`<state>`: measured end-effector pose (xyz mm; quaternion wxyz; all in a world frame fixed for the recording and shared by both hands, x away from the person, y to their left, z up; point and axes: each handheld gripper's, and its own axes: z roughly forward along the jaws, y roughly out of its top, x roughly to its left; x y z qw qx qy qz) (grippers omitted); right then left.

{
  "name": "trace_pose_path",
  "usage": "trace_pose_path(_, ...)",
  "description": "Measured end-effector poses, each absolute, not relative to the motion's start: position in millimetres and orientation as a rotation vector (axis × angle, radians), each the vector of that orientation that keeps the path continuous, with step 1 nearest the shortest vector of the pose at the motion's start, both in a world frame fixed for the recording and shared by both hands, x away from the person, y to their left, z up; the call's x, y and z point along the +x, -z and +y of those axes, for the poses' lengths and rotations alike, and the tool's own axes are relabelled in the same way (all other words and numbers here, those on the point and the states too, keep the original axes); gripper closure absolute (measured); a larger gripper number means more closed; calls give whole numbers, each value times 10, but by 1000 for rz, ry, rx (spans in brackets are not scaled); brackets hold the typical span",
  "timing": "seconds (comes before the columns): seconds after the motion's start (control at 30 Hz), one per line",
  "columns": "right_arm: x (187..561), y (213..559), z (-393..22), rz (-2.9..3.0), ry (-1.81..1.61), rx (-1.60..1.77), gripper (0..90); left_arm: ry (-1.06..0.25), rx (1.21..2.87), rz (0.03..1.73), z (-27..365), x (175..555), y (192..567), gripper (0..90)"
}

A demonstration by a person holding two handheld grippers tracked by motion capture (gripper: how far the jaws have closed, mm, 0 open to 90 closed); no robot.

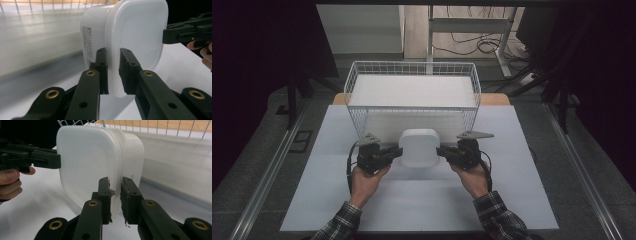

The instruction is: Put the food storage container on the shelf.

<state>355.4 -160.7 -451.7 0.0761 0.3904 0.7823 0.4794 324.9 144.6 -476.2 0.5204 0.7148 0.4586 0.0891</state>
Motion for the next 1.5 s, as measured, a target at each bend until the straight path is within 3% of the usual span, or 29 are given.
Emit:
trace_pose_path(0.33, 3867, 4598, -1481, 2331, -1407, 1211, 773, -231, 1713, 1157, 1483, 3528, 4828, 781)
trace_pose_path(0.93, 4053, 4789, -1409, 2304, -1362, 1276, 759, -230, 1730, 1196, 1457, 3754, 4979, 769)
trace_pose_path(1.3, 4125, 4787, -1354, 2261, -1353, 1224, 694, -372, 1760, 1157, 1385, 3807, 4958, 687)
trace_pose_path(1.5, 4151, 4781, -1286, 2205, -1322, 1192, 706, -437, 1754, 1171, 1343, 3878, 4939, 698)
